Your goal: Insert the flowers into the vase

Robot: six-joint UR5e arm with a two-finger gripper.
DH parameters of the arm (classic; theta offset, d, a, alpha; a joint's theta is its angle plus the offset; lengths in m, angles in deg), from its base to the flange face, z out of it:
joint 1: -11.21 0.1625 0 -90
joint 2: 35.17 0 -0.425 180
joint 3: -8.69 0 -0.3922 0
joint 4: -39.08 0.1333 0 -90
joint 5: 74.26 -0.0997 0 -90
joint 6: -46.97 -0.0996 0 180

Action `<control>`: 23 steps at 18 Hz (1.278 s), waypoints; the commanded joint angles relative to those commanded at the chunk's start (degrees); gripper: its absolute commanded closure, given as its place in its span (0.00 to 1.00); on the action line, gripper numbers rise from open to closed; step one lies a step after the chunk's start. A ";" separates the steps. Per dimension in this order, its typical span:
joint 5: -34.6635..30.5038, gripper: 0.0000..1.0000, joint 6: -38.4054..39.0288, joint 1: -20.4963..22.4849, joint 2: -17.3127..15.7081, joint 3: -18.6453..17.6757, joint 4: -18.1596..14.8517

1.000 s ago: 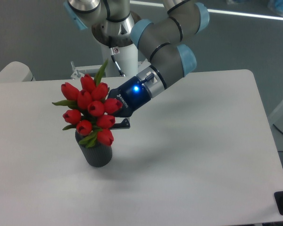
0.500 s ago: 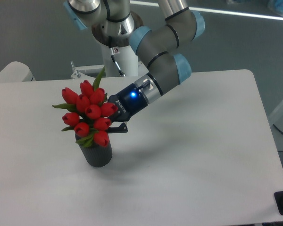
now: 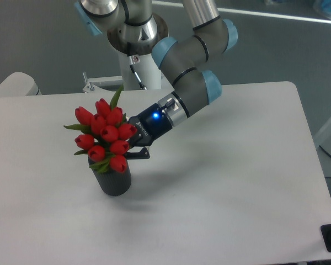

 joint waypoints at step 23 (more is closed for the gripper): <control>0.00 0.00 -0.09 7.03 -0.26 -0.18 -0.09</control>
